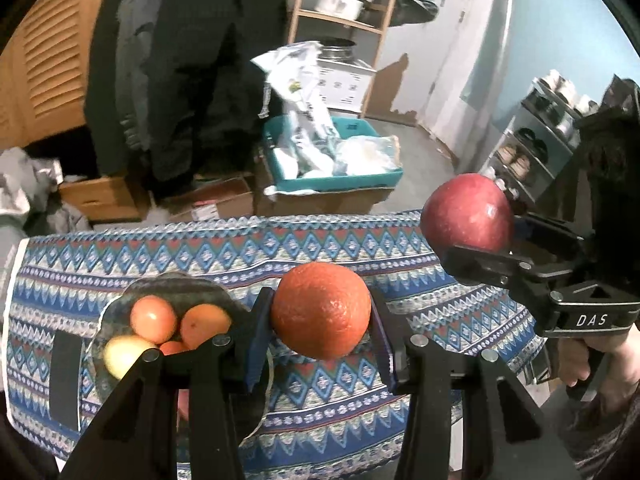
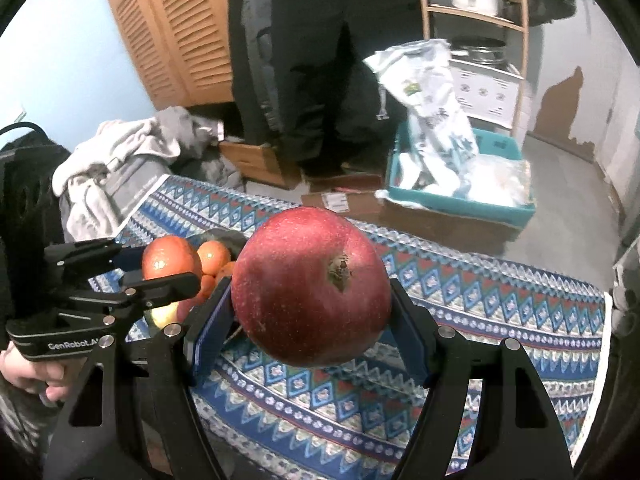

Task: Organize fruits
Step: 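Carry the small orange with the left tool while the right tool carries the red apple toward the bowl, then lower the orange into the bowl with the left tool while the right tool lowers the apple in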

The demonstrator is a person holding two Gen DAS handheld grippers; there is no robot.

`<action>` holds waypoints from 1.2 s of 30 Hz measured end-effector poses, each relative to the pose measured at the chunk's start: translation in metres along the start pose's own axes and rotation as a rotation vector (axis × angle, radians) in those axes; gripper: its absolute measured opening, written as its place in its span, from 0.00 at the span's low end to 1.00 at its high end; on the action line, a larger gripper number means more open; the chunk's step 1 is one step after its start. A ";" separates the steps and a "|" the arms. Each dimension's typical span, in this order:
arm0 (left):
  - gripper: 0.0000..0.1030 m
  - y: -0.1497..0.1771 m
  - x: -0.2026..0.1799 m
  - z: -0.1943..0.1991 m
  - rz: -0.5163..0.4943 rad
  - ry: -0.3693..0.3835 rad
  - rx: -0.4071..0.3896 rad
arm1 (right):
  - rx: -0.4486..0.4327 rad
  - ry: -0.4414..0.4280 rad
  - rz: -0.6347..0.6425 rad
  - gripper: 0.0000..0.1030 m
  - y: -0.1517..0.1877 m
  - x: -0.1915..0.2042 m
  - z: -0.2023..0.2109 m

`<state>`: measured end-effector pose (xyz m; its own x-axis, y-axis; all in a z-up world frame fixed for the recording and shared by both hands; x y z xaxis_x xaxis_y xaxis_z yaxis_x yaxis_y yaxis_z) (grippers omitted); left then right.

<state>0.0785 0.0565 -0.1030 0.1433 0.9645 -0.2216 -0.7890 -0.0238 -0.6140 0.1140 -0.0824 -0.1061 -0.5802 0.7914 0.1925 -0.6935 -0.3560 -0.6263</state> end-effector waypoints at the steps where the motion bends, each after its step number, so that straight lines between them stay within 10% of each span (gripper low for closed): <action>1: 0.45 0.001 0.006 0.002 0.009 -0.004 -0.003 | 0.001 -0.005 0.002 0.71 -0.001 0.003 -0.002; 36: 0.45 0.078 0.158 -0.069 0.302 -0.162 0.212 | 0.243 -0.167 0.028 0.71 0.006 0.093 -0.154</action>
<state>0.0812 0.1884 -0.2383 -0.1964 0.9519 -0.2353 -0.8893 -0.2740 -0.3662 0.1216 0.0658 -0.2078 -0.6490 0.6941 0.3115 -0.7463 -0.5015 -0.4376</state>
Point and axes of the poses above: each gripper's, at about its wrist camera, not at the fingertips, and z roughly against the way its jaws point, x to its left, y to its underside, the point moved 7 cm from there along -z, roughly the way its jaws point
